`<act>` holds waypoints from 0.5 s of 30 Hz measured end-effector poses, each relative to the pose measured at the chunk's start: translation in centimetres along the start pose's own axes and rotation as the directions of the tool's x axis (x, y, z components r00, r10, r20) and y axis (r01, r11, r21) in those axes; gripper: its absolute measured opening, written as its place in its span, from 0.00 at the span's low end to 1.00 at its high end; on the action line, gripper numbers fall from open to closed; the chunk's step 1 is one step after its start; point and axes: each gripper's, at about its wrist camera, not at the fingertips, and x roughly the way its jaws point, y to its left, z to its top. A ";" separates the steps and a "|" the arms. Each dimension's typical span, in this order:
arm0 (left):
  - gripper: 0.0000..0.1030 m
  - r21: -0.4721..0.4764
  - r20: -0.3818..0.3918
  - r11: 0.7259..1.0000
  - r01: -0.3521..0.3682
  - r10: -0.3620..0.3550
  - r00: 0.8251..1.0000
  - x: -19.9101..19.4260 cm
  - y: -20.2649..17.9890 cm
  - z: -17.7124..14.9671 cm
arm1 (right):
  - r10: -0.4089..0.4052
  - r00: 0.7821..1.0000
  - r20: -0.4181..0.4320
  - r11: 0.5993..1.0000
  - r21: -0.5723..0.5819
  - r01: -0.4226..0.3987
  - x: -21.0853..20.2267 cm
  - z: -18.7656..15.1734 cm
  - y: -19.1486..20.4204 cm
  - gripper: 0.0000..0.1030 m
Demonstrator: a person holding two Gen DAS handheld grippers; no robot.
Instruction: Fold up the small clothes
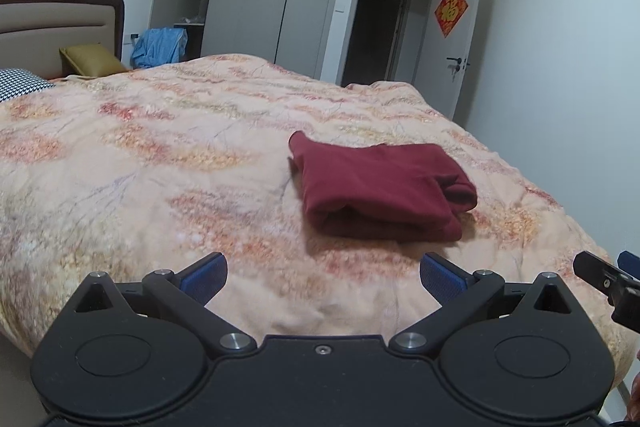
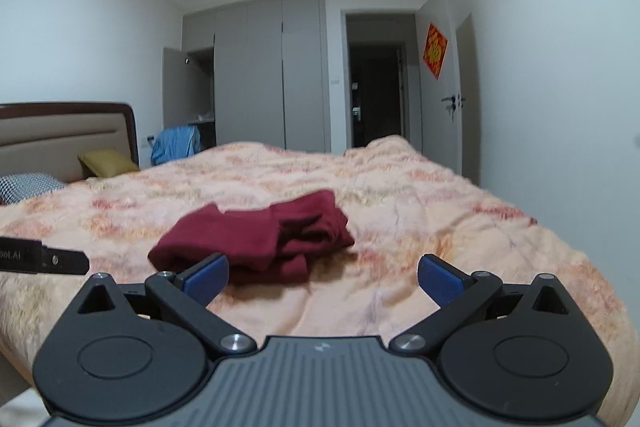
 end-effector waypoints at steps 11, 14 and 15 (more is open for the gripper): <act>0.99 -0.012 -0.020 1.000 -0.009 0.008 1.000 0.5 0.3 -0.6 | 0.001 1.000 -0.020 1.000 -0.007 -0.001 0.0 -0.6 0.4 1.00; 0.99 -0.013 -0.020 1.000 -0.008 0.008 1.000 0.5 0.3 -0.7 | 0.000 1.000 -0.023 1.000 -0.008 0.000 0.1 -0.5 0.3 1.00; 0.99 -0.014 -0.020 1.000 -0.008 0.008 1.000 0.5 0.3 -0.7 | 0.000 1.000 -0.024 1.000 -0.008 0.000 0.1 -0.5 0.3 1.00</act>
